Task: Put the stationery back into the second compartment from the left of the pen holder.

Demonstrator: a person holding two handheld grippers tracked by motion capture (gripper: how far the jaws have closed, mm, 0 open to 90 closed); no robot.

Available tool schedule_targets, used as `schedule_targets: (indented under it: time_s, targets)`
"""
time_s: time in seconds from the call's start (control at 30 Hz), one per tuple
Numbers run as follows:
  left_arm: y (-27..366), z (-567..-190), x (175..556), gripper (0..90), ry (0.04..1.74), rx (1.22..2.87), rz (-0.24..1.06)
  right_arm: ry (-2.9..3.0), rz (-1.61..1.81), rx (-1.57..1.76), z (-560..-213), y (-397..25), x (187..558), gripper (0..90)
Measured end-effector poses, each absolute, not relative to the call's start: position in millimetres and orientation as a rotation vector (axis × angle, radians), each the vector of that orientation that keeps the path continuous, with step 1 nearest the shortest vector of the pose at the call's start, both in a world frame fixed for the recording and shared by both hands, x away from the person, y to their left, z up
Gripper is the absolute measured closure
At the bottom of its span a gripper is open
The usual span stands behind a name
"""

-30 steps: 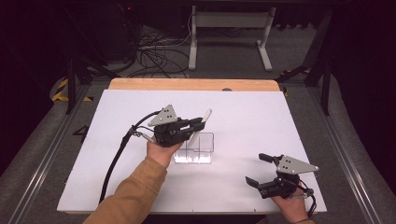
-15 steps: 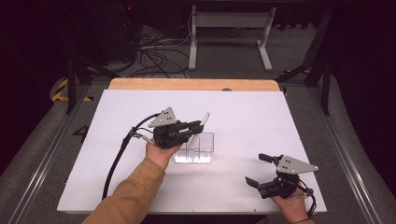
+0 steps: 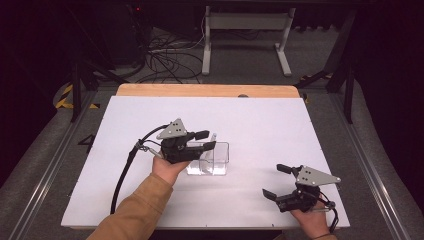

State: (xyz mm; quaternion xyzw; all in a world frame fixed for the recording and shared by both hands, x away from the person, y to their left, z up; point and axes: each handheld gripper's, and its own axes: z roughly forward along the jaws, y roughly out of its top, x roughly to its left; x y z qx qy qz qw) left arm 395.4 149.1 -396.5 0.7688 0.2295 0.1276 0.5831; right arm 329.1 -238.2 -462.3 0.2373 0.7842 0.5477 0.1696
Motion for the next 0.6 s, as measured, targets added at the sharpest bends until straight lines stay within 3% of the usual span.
schedule_targets:
  time_s: [0.37, 0.6]
  targets:
    - [171, -374, 372, 19.0, 0.536, 1.799, 0.379, 2.236, 1.578, 0.64, -460, -229, 338, 3.3]
    - [186, -370, 360, 11.7, 0.538, 1.824, 0.408, 2.237, 1.576, 0.64, -460, -228, 338, 3.3]
